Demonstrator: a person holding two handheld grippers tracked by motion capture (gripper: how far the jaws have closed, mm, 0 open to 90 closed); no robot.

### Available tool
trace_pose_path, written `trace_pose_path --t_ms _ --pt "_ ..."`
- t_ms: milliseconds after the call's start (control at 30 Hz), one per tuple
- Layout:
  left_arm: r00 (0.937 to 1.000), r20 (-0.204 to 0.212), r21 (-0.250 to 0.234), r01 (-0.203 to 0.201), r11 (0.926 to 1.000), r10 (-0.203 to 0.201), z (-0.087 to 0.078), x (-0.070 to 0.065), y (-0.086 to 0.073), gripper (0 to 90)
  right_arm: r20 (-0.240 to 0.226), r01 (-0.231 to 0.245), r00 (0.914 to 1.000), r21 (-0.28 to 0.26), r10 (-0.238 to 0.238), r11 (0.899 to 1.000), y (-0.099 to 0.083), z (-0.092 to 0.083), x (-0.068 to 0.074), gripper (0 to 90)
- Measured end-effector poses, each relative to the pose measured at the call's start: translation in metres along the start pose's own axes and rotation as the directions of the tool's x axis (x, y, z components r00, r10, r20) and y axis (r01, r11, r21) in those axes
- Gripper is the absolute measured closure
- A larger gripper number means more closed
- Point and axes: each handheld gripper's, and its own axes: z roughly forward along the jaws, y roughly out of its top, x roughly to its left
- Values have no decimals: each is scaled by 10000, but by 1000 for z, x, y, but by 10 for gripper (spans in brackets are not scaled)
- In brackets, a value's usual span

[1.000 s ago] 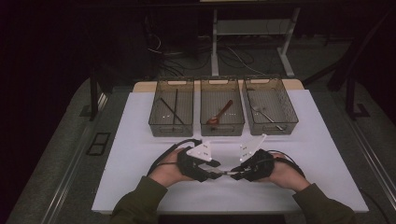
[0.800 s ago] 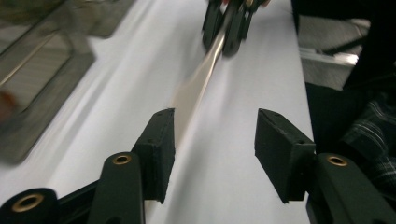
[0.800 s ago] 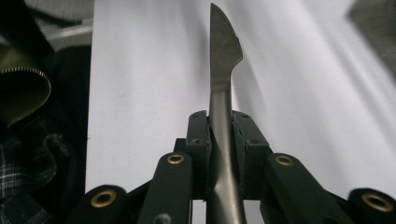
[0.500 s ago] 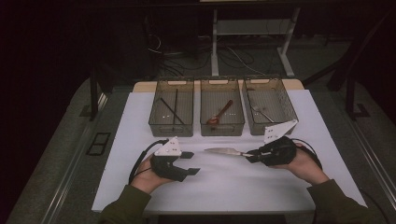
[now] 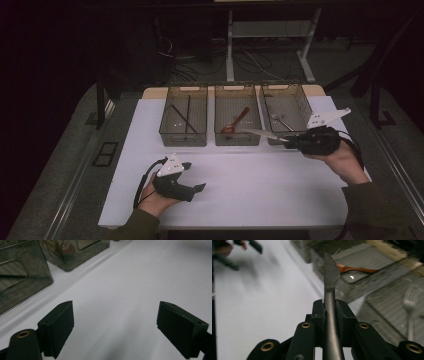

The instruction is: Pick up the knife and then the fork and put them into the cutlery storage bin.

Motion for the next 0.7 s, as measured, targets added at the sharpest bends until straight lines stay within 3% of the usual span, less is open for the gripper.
trace_pose_path --t_ms 167,267,400,600,700 --pt "9994 -289 -57 206 9998 -207 -2 3 -6 14 871 -507 9948 -225 524 9985 6 -8 -22 774" --pt "9988 -333 -45 369 9993 -370 -2 4 -7 0 1259 -908 9873 -518 967 9945 7 -13 -37 774" --pt "9989 -300 123 362 9993 -358 1 6 -8 0 2007 -1547 9654 -725 1663 9853 7 -17 -58 774" --pt "9996 -224 128 149 9998 -146 1 5 -8 0 2568 -2524 9287 -900 2673 9634 3 -10 -91 774" --pt "9999 -158 146 20 9999 -18 3 5 -8 0 2885 -2727 9140 -842 2854 9584 2 -1 -103 774"
